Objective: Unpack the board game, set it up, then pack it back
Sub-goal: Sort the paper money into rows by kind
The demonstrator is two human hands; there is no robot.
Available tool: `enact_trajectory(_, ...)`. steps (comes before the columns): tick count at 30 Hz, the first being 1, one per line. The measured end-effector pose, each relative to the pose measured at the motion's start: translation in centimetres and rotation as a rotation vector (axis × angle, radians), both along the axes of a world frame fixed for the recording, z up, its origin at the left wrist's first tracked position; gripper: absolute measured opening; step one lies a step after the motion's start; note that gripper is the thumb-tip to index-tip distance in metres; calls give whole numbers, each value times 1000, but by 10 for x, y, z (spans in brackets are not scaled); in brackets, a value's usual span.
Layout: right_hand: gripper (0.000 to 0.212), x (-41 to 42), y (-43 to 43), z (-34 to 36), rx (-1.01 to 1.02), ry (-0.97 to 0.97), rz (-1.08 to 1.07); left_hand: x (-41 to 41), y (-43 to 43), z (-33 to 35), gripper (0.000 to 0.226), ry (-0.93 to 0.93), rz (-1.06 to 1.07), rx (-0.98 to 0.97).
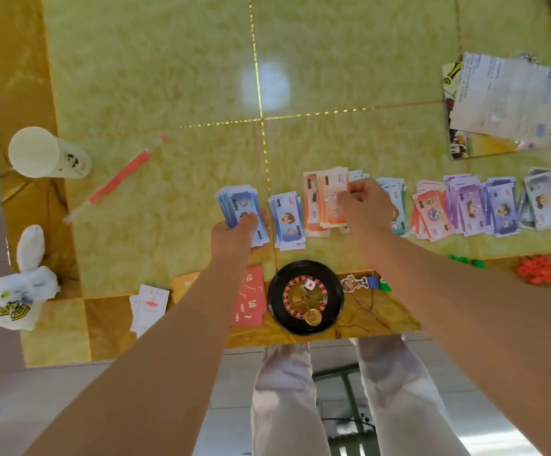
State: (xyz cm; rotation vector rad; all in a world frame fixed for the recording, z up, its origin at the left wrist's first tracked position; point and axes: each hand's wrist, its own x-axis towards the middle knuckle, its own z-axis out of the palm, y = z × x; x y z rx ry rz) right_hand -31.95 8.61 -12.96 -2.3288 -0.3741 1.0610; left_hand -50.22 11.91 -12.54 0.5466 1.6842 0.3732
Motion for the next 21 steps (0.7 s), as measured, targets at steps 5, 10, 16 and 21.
enact_trajectory(5,7,-12,7,-7,24,-7,-7,0,-2,-3,22,-100,-30,-39)
enact_trajectory(10,8,-25,11,-19,-62,-84,82,11,0,-5,20,-216,-60,-43)
enact_trajectory(16,20,-24,10,-26,-148,-227,135,8,4,-11,10,-231,-78,-25)
enact_trajectory(21,16,-21,11,-24,-194,-340,280,9,6,-12,6,-215,-110,-57)
